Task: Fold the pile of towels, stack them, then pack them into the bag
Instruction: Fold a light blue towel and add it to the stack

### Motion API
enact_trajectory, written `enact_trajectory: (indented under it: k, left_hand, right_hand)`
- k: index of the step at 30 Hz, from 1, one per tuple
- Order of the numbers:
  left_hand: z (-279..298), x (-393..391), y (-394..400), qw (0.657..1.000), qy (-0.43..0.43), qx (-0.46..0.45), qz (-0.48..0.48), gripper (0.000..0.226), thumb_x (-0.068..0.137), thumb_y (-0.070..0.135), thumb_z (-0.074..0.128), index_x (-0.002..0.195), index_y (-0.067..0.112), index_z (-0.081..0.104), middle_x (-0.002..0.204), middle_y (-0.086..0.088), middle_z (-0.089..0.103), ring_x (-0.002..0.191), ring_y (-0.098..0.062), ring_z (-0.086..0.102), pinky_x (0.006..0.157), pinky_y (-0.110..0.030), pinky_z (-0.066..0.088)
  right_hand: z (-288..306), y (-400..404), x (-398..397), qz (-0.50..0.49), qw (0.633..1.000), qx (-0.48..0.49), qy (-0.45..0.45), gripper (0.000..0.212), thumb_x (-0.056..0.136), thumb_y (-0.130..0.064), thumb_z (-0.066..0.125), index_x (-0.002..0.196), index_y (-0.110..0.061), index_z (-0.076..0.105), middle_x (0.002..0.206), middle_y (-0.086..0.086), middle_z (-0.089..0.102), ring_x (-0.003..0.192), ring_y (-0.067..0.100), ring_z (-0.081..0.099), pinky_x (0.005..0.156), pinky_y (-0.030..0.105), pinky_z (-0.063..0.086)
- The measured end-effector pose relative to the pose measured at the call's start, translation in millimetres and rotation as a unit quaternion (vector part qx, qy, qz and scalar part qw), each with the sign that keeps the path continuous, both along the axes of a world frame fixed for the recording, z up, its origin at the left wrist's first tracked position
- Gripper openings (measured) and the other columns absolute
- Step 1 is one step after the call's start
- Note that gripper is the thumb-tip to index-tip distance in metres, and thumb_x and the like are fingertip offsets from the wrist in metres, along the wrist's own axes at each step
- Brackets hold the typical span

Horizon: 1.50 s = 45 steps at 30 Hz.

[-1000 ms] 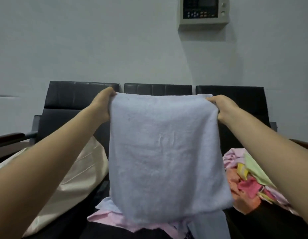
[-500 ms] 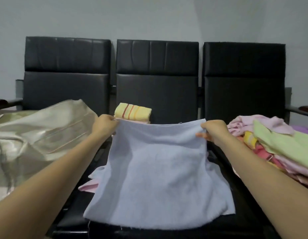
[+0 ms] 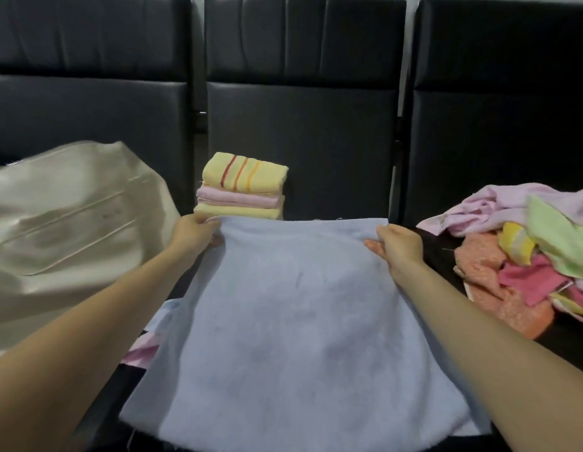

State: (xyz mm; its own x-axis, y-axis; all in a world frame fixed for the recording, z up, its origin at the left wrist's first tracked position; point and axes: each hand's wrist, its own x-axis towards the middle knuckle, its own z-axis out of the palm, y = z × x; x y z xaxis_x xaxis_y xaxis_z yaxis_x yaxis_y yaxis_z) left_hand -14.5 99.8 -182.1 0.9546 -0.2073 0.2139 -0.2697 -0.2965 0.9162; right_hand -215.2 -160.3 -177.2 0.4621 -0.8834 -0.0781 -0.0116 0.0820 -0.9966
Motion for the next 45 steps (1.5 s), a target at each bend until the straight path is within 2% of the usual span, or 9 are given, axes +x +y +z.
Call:
enact_trajectory:
  k: [4, 8, 11, 18, 21, 26, 31, 37, 45]
  left_hand:
    - [-7, 17, -9, 0.999, -0.007, 0.035, 0.022, 0.017, 0.096, 0.021, 0.054, 0.094, 0.012, 0.068, 0.071, 0.000, 0.062, 0.065, -0.012, 0.056, 0.058, -0.023, 0.042]
    - [-15, 19, -11, 0.996, -0.031, 0.078, 0.004, 0.014, 0.092, 0.016, 0.054, 0.098, 0.012, 0.066, 0.079, -0.007, 0.066, 0.073, -0.026, 0.062, 0.073, -0.038, 0.053]
    - [-23, 17, -4, 0.992, -0.022, 0.127, -0.007, 0.023, 0.093, 0.019, 0.058, 0.115, 0.012, 0.057, 0.095, -0.011, 0.068, 0.081, -0.026, 0.063, 0.074, -0.034, 0.050]
    - [-8, -18, -3, 0.980, -0.028, 0.192, -0.031, 0.042, 0.095, 0.027, 0.053, 0.132, 0.006, 0.049, 0.112, -0.014, 0.064, 0.084, -0.023, 0.058, 0.061, -0.029, 0.039]
    - [9, -56, -7, 0.981, -0.063, 0.172, -0.060, 0.044, 0.096, 0.023, 0.050, 0.130, -0.005, 0.049, 0.114, -0.028, 0.060, 0.063, -0.017, 0.051, 0.055, -0.030, 0.041]
    - [22, -133, 2, 0.966, -0.145, 0.161, -0.141, 0.027, 0.097, 0.028, 0.054, 0.120, 0.017, 0.062, 0.111, 0.002, 0.063, 0.092, -0.010, 0.058, 0.075, -0.023, 0.043]
    - [12, -201, 13, 0.889, -0.255, 0.203, -0.323, 0.016, 0.087, 0.033, 0.052, 0.088, 0.026, 0.067, 0.085, 0.012, 0.059, 0.076, -0.006, 0.054, 0.070, -0.022, 0.039]
    - [-39, -236, 24, 0.801, -0.324, 0.322, -0.387, 0.050, 0.086, 0.054, 0.035, 0.119, 0.029, 0.061, 0.111, 0.006, 0.054, 0.100, -0.015, 0.048, 0.089, -0.031, 0.042]
    - [-62, -240, 33, 0.769, -0.456, 0.287, -0.344, 0.059, 0.089, 0.065, 0.042, 0.132, 0.026, 0.053, 0.116, 0.001, 0.054, 0.099, -0.018, 0.050, 0.085, -0.033, 0.046]
  right_hand:
    - [-11, -1, 12, -0.003, 0.992, -0.122, 0.043, 0.014, 0.097, -0.018, 0.049, 0.096, -0.018, 0.062, 0.103, 0.009, 0.067, 0.086, 0.018, 0.067, 0.070, 0.026, 0.055]
    - [-15, 0, 17, 0.060, 0.965, -0.215, 0.136, 0.046, 0.095, -0.029, 0.053, 0.139, -0.023, 0.043, 0.133, 0.011, 0.053, 0.117, 0.028, 0.054, 0.096, 0.036, 0.044]
    - [-9, 6, 13, 0.079, 0.947, -0.252, 0.185, 0.060, 0.096, -0.035, 0.054, 0.149, -0.024, 0.029, 0.148, 0.010, 0.036, 0.130, 0.030, 0.042, 0.092, 0.033, 0.034]
    - [-5, 21, -11, 0.116, 0.916, -0.325, 0.205, 0.042, 0.095, -0.030, 0.054, 0.135, -0.020, 0.049, 0.136, 0.009, 0.046, 0.107, 0.022, 0.051, 0.087, 0.032, 0.039]
    - [-5, 27, -27, 0.118, 0.911, -0.334, 0.213, 0.036, 0.092, -0.033, 0.057, 0.126, -0.022, 0.055, 0.130, 0.006, 0.050, 0.108, 0.022, 0.054, 0.097, 0.043, 0.045]
    - [-2, 37, -66, 0.130, 0.902, -0.343, 0.226, 0.035, 0.090, -0.027, 0.061, 0.124, -0.018, 0.059, 0.123, 0.004, 0.051, 0.108, 0.018, 0.054, 0.093, 0.035, 0.047]
    - [3, 41, -106, 0.164, 0.908, -0.262, 0.283, 0.014, 0.083, -0.017, 0.063, 0.095, -0.021, 0.058, 0.087, 0.003, 0.054, 0.072, 0.019, 0.052, 0.058, 0.024, 0.038]
    - [4, 59, -156, 0.246, 0.910, -0.109, 0.316, 0.028, 0.088, -0.011, 0.060, 0.062, -0.016, 0.052, 0.047, -0.006, 0.048, 0.045, 0.009, 0.045, 0.050, 0.022, 0.037]
    - [-1, 83, -186, 0.207, 0.893, -0.240, 0.319, 0.013, 0.091, -0.009, 0.051, 0.098, -0.002, 0.061, 0.089, 0.011, 0.059, 0.076, 0.022, 0.053, 0.060, 0.029, 0.036]
